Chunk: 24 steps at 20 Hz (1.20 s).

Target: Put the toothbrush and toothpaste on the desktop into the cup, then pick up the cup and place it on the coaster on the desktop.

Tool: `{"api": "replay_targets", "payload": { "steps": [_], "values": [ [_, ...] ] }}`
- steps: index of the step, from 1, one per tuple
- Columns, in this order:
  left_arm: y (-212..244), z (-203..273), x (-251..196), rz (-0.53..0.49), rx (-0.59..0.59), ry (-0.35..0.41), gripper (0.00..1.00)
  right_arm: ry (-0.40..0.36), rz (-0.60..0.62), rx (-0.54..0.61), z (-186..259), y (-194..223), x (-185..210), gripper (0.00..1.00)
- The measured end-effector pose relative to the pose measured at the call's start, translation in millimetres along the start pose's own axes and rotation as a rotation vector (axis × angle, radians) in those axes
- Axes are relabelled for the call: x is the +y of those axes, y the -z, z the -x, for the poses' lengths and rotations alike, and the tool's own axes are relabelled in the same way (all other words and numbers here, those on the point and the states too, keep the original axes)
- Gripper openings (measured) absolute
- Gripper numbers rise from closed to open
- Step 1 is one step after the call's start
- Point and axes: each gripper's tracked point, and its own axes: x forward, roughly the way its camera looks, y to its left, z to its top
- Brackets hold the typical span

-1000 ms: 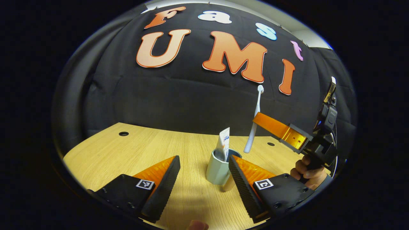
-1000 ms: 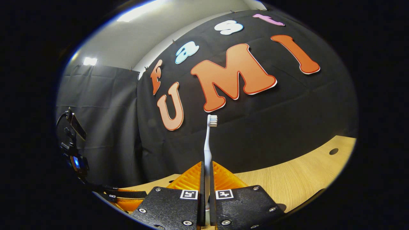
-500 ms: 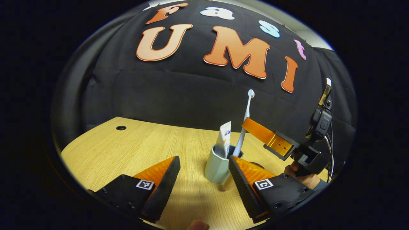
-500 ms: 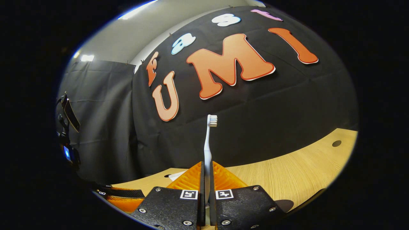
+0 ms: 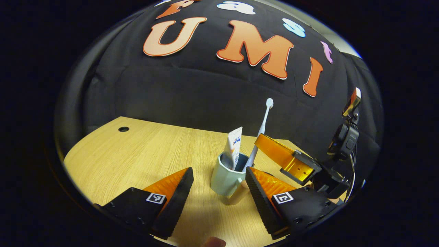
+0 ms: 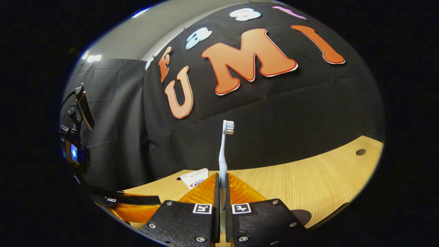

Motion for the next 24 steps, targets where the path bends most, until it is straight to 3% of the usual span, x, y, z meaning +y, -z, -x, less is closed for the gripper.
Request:
{"api": "replay_targets", "payload": {
  "steps": [7, 12, 14, 15, 17, 19, 21, 24],
  "values": [
    [-12.8, -5.5, -6.0, 0.013, 0.120, 0.008, 0.98, 0.010, 0.031, 0.068, 10.3, 7.7, -3.3, 0.07],
    [-3.9, -5.6, -17.7, 0.052, 0.261, 0.022, 0.98, -0.002, 0.041, 0.077, 28.0, -8.5, -3.2, 0.14],
    [-1.6, -8.9, -23.2, 0.066, 0.305, 0.026, 0.99, -0.013, 0.045, 0.090, 39.3, -13.2, -2.4, 0.25],
    [-2.2, -10.4, -25.7, 0.066, 0.326, 0.027, 1.00, -0.013, 0.058, 0.093, 46.6, -17.0, -4.6, 0.38],
    [-2.9, -11.5, -29.4, 0.046, 0.362, 0.019, 1.00, -0.003, 0.101, 0.092, 60.1, -26.1, -10.4, 0.48],
    [-1.6, -14.7, -35.8, 0.029, 0.401, 0.008, 1.00, 0.022, 0.121, 0.099, 72.6, -33.7, -19.4, 0.70],
    [3.6, -19.0, -37.4, 0.023, 0.444, -0.009, 1.00, 0.022, 0.123, 0.088, 89.4, -43.3, -23.5, 0.81],
    [11.3, -23.8, -38.4, 0.011, 0.520, -0.037, 1.00, 0.049, 0.152, 0.054, 111.6, -61.6, -38.0, 0.89]
  ]
}}
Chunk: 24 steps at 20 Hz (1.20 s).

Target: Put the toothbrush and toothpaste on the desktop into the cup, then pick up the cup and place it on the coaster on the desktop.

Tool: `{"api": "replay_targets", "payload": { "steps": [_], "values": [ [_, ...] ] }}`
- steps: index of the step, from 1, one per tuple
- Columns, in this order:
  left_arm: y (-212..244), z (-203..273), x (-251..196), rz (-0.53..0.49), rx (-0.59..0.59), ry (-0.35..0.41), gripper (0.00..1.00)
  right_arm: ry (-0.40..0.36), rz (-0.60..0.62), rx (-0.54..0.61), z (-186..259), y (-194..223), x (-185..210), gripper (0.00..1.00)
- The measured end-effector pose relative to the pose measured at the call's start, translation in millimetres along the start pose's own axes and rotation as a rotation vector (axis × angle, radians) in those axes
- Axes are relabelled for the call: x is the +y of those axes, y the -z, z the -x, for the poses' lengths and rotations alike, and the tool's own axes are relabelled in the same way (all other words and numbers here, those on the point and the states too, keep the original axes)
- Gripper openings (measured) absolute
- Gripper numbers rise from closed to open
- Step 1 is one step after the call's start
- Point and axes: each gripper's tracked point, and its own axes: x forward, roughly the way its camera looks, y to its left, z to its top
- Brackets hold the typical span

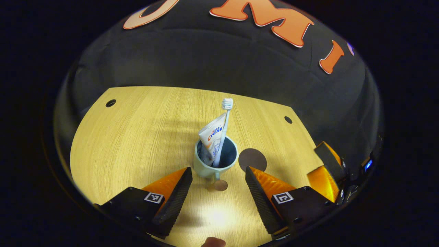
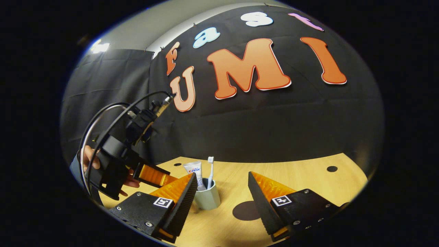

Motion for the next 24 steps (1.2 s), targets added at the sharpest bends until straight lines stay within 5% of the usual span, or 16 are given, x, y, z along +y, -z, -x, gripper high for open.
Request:
{"api": "replay_targets", "payload": {
  "steps": [17, 20, 24],
  "values": [
    [34.1, -55.3, 13.0, -0.055, 0.314, -0.185, 0.99, 0.068, -0.050, -0.039, 68.2, -7.2, -43.6, 0.97],
    [41.9, -61.0, 11.3, -0.061, 0.346, -0.203, 0.76, 0.078, -0.041, -0.043, 73.4, -5.7, -44.5, 0.97],
    [46.9, -64.9, 12.4, -0.072, 0.370, -0.243, 0.62, 0.071, -0.030, -0.039, 78.1, -3.1, -39.1, 0.98]
  ]
}}
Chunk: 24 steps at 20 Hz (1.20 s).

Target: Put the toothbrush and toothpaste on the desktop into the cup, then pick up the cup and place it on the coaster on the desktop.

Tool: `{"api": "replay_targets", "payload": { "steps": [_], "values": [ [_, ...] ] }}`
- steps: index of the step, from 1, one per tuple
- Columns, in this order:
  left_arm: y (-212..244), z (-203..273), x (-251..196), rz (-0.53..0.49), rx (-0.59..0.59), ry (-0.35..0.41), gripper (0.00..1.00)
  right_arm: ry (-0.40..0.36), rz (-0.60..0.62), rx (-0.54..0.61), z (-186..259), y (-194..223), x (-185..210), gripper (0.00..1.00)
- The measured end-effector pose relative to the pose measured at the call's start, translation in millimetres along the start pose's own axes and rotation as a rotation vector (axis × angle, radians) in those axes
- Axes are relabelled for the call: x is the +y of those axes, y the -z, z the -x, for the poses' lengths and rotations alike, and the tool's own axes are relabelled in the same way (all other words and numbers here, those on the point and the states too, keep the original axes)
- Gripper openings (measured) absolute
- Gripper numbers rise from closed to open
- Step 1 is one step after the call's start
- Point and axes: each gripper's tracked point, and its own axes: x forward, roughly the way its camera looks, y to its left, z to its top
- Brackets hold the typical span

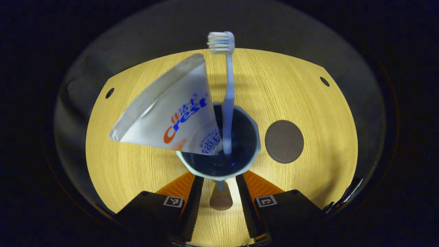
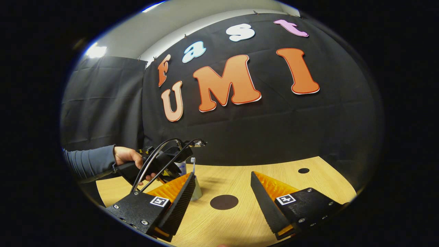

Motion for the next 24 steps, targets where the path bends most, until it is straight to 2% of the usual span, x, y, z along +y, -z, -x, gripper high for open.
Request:
{"api": "replay_targets", "payload": {
  "steps": [2, 9, 10, 11, 13, 14, 15, 19, 21, 24],
  "values": [
    [0.0, -8.0, -1.7, 0.003, 0.004, -0.006, 0.35, 0.001, 0.002, 0.001, 0.5, 0.5, -0.3, 0.98],
    [-11.8, -36.3, -25.0, 0.002, -0.032, -0.004, 0.32, 0.033, -0.021, 0.022, 0.9, 11.2, -10.3, 0.98],
    [6.0, -7.1, -39.5, 0.001, -0.041, -0.003, 0.32, 0.040, -0.027, 0.035, -0.1, 15.9, -12.1, 0.98],
    [18.8, 4.4, -34.0, 0.010, -0.051, 0.000, 0.32, 0.045, -0.029, 0.046, 0.4, 19.4, -13.3, 0.98],
    [0.1, -8.9, -8.7, 0.013, -0.062, 0.014, 0.32, 0.056, -0.022, 0.048, 1.7, 20.3, -15.9, 0.98],
    [9.8, -9.2, -15.4, 0.008, -0.069, 0.016, 0.32, 0.058, -0.018, 0.039, 2.0, 16.9, -16.6, 1.00],
    [10.5, 0.5, -14.8, 0.001, -0.079, 0.016, 0.32, 0.059, -0.015, 0.029, 3.2, 14.7, -16.3, 0.98],
    [-5.5, 26.2, -36.0, -0.042, -0.121, 0.017, 0.32, 0.074, 0.005, 0.009, 3.4, 9.9, -19.6, 1.00],
    [-16.9, 40.0, -43.6, -0.059, -0.134, 0.030, 0.32, 0.076, 0.002, 0.016, 3.8, 12.8, -20.0, 0.98],
    [-33.0, 35.7, -39.2, -0.083, -0.142, 0.053, 0.32, 0.083, -0.005, 0.024, 4.4, 17.5, -22.0, 0.98]
  ]
}}
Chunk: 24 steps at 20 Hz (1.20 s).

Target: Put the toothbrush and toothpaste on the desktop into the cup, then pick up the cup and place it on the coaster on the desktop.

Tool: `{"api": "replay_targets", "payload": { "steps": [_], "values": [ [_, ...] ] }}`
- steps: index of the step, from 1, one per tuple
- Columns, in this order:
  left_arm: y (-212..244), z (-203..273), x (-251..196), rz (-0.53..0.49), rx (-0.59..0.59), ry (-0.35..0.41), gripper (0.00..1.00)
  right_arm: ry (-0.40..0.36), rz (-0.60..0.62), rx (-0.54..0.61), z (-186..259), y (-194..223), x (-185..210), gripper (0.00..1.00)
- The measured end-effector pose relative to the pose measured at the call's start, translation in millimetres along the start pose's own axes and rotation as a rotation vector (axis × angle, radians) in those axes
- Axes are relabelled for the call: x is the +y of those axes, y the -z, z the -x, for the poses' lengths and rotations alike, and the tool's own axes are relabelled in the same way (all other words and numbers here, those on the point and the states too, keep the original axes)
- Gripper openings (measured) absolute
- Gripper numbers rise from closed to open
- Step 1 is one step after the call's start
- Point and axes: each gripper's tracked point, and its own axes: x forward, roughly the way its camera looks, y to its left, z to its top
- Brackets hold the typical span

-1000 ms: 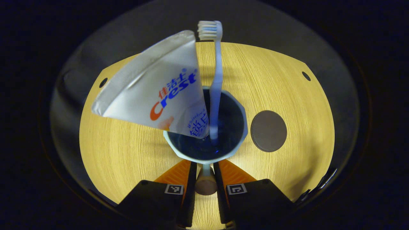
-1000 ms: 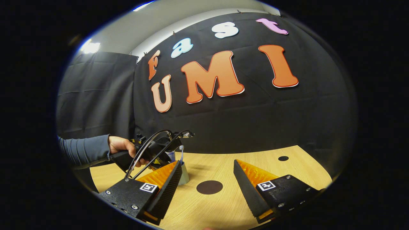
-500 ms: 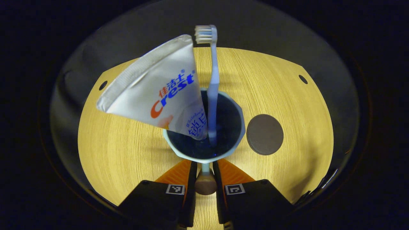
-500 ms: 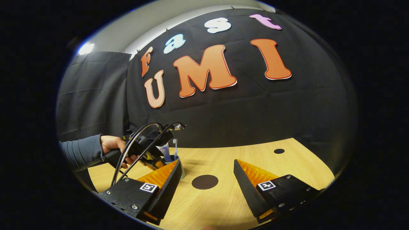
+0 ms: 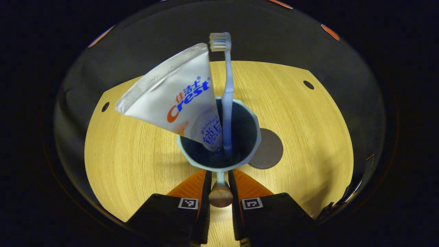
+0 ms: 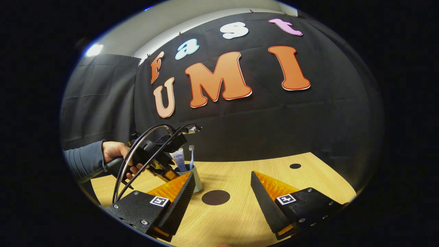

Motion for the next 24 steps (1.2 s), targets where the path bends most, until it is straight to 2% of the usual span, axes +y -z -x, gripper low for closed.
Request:
{"api": "replay_targets", "payload": {
  "steps": [4, 7, 10, 12, 14, 18, 20, 22, 24],
  "values": [
    [-15.0, 16.4, -6.9, -0.038, -0.008, 0.020, 0.32, 0.000, -0.006, 0.006, 2.6, 2.5, 0.5, 0.98],
    [-36.2, 31.2, -6.0, -0.074, -0.053, -0.004, 0.31, 0.007, -0.005, 0.006, 4.7, 3.5, -1.7, 0.98],
    [-25.0, 26.0, -7.4, -0.068, -0.026, 0.001, 0.31, 0.013, -0.012, 0.016, 6.0, 6.6, -5.0, 0.98],
    [-4.2, 9.1, -10.5, -0.027, 0.000, 0.038, 0.31, 0.017, -0.016, 0.014, 6.1, 6.6, -5.9, 1.00],
    [-0.3, 7.1, -17.3, -0.008, -0.002, 0.063, 0.30, 0.017, -0.025, 0.019, 5.3, 8.1, -6.2, 0.98],
    [-2.5, 4.3, -32.0, -0.038, -0.006, 0.076, 0.31, 0.019, -0.027, 0.030, 3.3, 11.9, -6.5, 1.00],
    [-1.4, 1.5, -37.9, -0.065, -0.022, 0.079, 0.32, 0.019, -0.028, 0.025, 4.6, 10.8, -7.4, 0.98],
    [-0.5, 6.1, -34.9, -0.063, -0.033, 0.087, 0.26, 0.023, -0.032, 0.025, 5.5, 10.7, -10.2, 0.98],
    [0.4, 7.1, -34.4, -0.064, -0.036, 0.085, 0.26, 0.028, -0.046, 0.030, 3.8, 11.4, -12.4, 0.98]
  ]
}}
